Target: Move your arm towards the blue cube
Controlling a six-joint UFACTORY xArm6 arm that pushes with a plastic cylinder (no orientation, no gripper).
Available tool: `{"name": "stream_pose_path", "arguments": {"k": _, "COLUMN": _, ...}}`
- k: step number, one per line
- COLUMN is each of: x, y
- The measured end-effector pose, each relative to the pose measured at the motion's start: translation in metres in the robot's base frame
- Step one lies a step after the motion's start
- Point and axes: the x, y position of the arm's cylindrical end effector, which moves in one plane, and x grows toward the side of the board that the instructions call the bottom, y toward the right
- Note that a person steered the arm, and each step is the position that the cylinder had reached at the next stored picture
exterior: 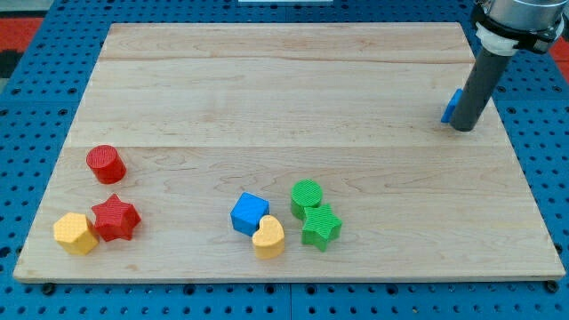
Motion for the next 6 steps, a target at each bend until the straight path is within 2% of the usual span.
{"name": "stream_pose_path", "arguments": {"k": 2, "x": 0.004, "y": -0.005}}
{"name": "stream_pose_path", "arguments": {"k": 6, "x": 0.077, "y": -0.292}}
